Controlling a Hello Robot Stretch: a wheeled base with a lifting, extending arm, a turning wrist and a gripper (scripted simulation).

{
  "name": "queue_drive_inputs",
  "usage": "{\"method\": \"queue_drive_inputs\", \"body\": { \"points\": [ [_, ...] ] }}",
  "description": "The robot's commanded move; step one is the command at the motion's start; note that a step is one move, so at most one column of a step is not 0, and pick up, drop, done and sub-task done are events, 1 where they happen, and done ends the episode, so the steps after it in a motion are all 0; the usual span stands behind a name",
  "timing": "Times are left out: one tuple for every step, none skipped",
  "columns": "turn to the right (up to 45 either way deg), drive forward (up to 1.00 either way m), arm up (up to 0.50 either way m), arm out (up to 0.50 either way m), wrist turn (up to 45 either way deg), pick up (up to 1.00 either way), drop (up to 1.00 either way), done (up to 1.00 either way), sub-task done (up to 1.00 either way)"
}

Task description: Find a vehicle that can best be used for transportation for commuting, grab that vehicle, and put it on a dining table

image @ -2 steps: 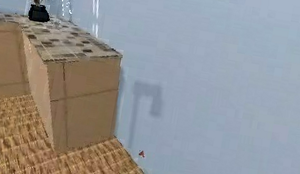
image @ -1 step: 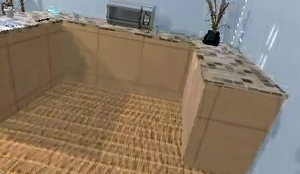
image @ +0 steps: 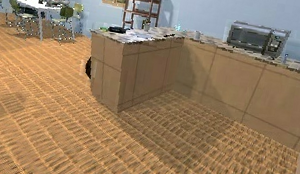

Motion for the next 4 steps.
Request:
{"method": "queue_drive_inputs", "body": {
  "points": [
    [0.0, 0.00, 0.12, 0.00, 0.0, 0.00, 0.00, 0.00, 0.00],
    [0.0, 0.00, 0.00, 0.48, 0.0, 0.00, 0.00, 0.00, 0.00],
    [0.0, 0.00, 0.00, 0.00, 45.0, 0.00, 0.00, 0.00, 0.00],
    [0.0, 0.00, 0.00, 0.00, 45.0, 0.00, 0.00, 0.00, 0.00]
  ]
}}
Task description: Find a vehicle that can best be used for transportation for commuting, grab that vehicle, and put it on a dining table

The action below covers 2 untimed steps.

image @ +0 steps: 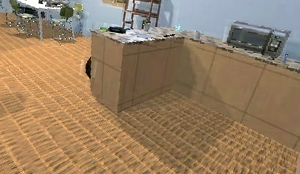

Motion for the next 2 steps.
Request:
{"method": "queue_drive_inputs", "body": {
  "points": [
    [0.0, 0.00, 0.00, 0.00, 45.0, 0.00, 0.00, 0.00, 0.00],
    [0.0, 0.00, 0.00, 0.00, 33.0, 0.00, 0.00, 0.00, 0.00]
  ]
}}
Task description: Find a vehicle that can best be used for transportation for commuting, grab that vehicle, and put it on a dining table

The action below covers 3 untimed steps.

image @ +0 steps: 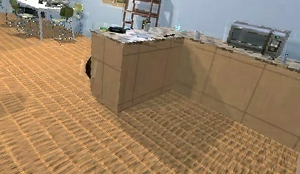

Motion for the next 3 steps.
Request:
{"method": "queue_drive_inputs", "body": {
  "points": [
    [0.0, 0.00, -0.30, 0.00, 0.0, 0.00, 0.00, 0.00, 0.00],
    [0.0, 0.00, 0.00, 0.00, 0.0, 1.00, 0.00, 0.00, 0.00],
    [0.0, 0.00, 0.10, 0.00, 0.0, 0.00, 0.00, 0.00, 0.00]
  ]
}}
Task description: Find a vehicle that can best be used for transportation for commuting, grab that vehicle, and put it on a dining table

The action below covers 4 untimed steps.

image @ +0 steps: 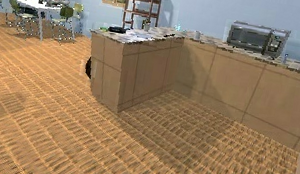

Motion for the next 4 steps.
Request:
{"method": "queue_drive_inputs", "body": {
  "points": [
    [0.0, 0.00, 0.50, 0.00, 0.0, 0.00, 0.00, 0.00, 0.00],
    [0.0, 0.00, 0.46, 0.00, 0.0, 0.00, 0.00, 0.00, 0.00],
    [0.0, 0.00, 0.00, 0.00, -45.0, 0.00, 0.00, 0.00, 0.00],
    [0.0, 0.00, 0.00, 0.00, -45.0, 0.00, 0.00, 0.00, 0.00]
  ]
}}
